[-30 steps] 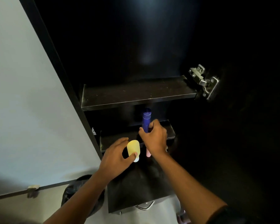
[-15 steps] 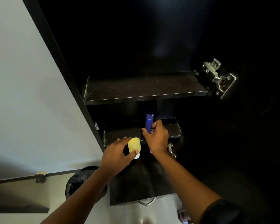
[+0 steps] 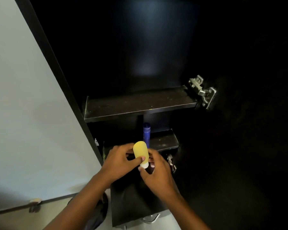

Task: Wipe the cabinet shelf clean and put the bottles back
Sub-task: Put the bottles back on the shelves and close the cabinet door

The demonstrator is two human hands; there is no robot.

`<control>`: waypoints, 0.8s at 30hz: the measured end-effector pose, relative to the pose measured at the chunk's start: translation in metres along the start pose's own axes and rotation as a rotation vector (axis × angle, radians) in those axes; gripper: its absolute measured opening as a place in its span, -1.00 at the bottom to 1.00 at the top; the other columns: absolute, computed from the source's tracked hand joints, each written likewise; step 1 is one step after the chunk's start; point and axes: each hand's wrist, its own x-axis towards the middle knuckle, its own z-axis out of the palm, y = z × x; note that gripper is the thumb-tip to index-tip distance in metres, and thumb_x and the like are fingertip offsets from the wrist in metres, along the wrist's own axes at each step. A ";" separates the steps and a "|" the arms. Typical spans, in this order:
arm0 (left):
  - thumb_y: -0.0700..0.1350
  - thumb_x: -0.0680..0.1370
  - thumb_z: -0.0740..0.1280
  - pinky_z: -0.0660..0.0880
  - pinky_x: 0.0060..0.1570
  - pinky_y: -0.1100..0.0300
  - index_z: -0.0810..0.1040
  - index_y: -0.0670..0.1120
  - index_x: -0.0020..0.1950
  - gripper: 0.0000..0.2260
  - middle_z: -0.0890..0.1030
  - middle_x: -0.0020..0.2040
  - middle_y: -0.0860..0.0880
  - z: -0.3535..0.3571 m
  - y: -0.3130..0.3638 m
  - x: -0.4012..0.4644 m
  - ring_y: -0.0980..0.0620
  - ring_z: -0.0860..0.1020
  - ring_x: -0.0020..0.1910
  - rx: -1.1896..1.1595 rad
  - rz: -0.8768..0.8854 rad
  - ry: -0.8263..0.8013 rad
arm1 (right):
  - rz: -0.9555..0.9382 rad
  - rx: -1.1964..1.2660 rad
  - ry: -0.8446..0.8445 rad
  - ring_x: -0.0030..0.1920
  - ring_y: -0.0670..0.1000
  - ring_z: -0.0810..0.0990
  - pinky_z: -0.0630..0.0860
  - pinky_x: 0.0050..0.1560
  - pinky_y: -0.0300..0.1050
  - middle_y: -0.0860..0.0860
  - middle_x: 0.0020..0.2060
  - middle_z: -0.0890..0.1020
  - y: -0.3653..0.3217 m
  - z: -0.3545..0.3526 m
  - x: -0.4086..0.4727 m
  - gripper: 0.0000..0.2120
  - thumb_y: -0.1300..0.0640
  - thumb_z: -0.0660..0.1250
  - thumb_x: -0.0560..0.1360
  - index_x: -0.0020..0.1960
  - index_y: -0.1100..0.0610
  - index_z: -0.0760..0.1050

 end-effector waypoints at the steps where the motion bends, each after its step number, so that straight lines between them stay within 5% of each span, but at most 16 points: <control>1: 0.25 0.44 0.54 0.62 0.19 0.25 0.60 0.13 0.39 -0.45 0.70 0.18 0.22 -0.006 0.010 0.001 0.26 0.66 0.11 -0.014 0.025 0.006 | -0.020 0.005 0.031 0.16 -0.22 0.58 0.56 0.34 0.17 -0.30 0.20 0.56 -0.008 -0.005 0.000 -0.41 -0.14 0.50 0.43 0.39 -0.27 0.35; 6: 0.20 0.50 0.52 0.65 0.12 0.23 0.67 0.16 0.27 -0.63 0.72 0.03 0.30 -0.039 0.063 0.000 0.35 0.66 0.05 -0.064 0.189 0.049 | -0.139 -0.012 0.262 0.02 -0.19 0.63 0.63 -0.04 -0.29 -0.17 0.10 0.64 -0.050 -0.043 0.004 -0.52 -0.11 0.49 0.49 0.37 -0.09 0.48; 11: 0.19 0.58 0.42 0.60 0.06 0.29 0.69 0.16 0.22 -0.74 0.70 0.03 0.31 -0.069 0.109 -0.004 0.29 0.66 0.07 -0.075 0.368 0.227 | -0.238 0.036 0.430 0.03 -0.17 0.64 0.63 -0.03 -0.23 -0.17 0.08 0.62 -0.092 -0.078 0.011 -0.51 -0.14 0.41 0.46 0.36 -0.06 0.52; 16: 0.08 0.66 0.32 0.55 0.19 0.26 0.69 0.07 0.24 -0.76 0.68 0.15 0.22 -0.081 0.118 0.006 0.27 0.60 0.18 -0.008 0.392 0.479 | -0.238 0.134 0.534 0.08 -0.18 0.67 0.66 0.08 -0.15 -0.18 0.11 0.66 -0.117 -0.101 0.039 -0.44 -0.03 0.56 0.43 0.39 -0.10 0.48; 24: 0.11 0.60 0.37 0.34 0.47 0.15 0.58 0.06 0.43 -0.60 0.58 0.42 0.10 -0.074 0.114 0.021 0.11 0.50 0.42 0.320 0.266 0.375 | -0.144 0.087 0.600 0.11 -0.04 0.67 0.63 0.13 0.06 -0.10 0.09 0.69 -0.138 -0.119 0.097 -0.43 -0.02 0.57 0.42 0.36 -0.11 0.42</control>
